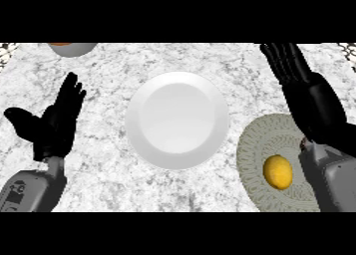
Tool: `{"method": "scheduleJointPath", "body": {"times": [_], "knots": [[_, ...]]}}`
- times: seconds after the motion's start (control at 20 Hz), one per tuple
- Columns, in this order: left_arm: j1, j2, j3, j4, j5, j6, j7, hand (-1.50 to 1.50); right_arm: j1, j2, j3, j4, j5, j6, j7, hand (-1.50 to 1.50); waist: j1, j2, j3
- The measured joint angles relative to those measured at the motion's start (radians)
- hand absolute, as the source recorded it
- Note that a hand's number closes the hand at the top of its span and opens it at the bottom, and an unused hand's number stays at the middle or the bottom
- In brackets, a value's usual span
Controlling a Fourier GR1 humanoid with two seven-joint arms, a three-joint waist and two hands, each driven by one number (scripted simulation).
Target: Pick the cupcake from the placemat and place it in the plate
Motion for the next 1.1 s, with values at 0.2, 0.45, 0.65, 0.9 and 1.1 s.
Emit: {"method": "scheduleJointPath", "body": {"times": [0.2,0.45,0.65,0.9,1.1], "knots": [[0.036,0.018,-0.013,0.011,-0.033,0.004,0.024,0.00,0.051,-0.064,-0.050,0.025,-0.181,0.183,0.021,1.50,-0.008,0.006,-0.009],[0.100,0.027,-0.037,0.064,-0.056,0.000,0.037,0.00,0.050,-0.277,-0.080,0.004,-0.102,0.350,-0.013,1.50,-0.033,0.003,-0.018],[0.140,0.021,-0.050,0.083,-0.058,-0.011,0.020,0.00,0.153,-0.352,-0.139,0.081,0.035,0.355,-0.213,1.50,-0.031,0.015,-0.013],[0.156,0.013,-0.066,0.087,-0.064,-0.019,0.016,0.00,0.273,-0.300,-0.205,0.290,-0.143,0.513,-0.396,-1.50,-0.018,0.023,-0.008],[0.153,0.000,-0.085,0.088,-0.076,-0.019,0.017,0.00,0.294,-0.379,-0.194,0.390,-0.072,0.590,-0.537,-1.50,0.001,0.021,-0.009]]}}
